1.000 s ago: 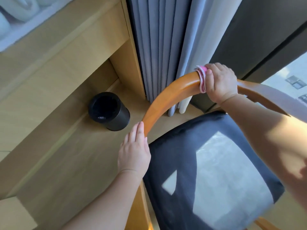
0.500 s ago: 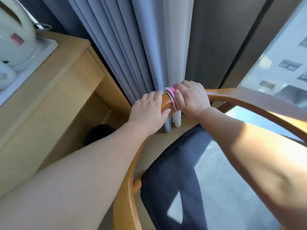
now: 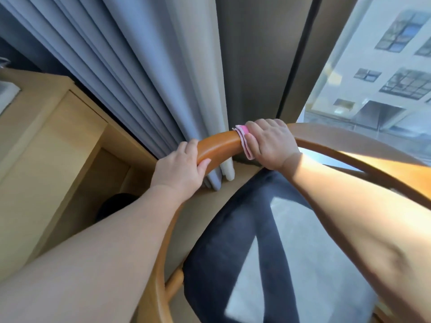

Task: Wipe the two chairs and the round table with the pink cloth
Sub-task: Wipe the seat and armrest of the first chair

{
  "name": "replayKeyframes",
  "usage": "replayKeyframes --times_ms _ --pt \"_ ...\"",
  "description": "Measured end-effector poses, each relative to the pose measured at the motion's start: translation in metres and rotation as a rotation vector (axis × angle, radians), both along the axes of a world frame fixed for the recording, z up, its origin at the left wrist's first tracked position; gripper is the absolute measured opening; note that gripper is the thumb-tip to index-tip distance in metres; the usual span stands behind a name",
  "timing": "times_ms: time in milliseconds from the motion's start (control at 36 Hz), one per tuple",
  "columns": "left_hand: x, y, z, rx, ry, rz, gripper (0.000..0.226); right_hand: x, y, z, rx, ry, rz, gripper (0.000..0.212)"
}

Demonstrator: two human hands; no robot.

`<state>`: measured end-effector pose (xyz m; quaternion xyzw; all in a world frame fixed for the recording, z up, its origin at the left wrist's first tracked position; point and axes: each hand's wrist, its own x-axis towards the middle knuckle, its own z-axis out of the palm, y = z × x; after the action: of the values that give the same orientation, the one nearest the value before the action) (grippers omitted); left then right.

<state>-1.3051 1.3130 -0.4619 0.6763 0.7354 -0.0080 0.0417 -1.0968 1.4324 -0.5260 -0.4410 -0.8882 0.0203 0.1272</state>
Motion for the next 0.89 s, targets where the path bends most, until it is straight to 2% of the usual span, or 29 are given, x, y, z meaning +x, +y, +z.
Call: replayKeyframes --times_ms 222,333,472,611,722,889 --pt "0.004 -0.001 0.001 -0.011 0.13 -0.152 0.055 0.043 0.01 0.011 -0.054 -0.212 -0.096 0.057" --pt "0.009 0.001 0.003 -0.023 0.244 -0.254 0.055 0.062 0.012 0.018 -0.137 -0.22 -0.15 0.056" --pt "0.031 0.007 0.002 -0.108 0.296 -0.21 0.067 0.083 0.009 0.02 -0.184 -0.237 -0.18 0.058" --pt "0.068 0.032 -0.001 -0.125 0.193 -0.305 0.087 0.098 0.009 0.019 -0.204 -0.242 -0.196 0.058" --pt "0.105 0.056 -0.008 -0.095 0.132 -0.406 0.076 0.102 0.008 0.019 -0.2 -0.251 -0.174 0.061" --pt "0.142 0.096 -0.026 -0.189 -0.004 -0.393 0.069 0.13 0.007 0.016 -0.17 -0.271 -0.184 0.071"
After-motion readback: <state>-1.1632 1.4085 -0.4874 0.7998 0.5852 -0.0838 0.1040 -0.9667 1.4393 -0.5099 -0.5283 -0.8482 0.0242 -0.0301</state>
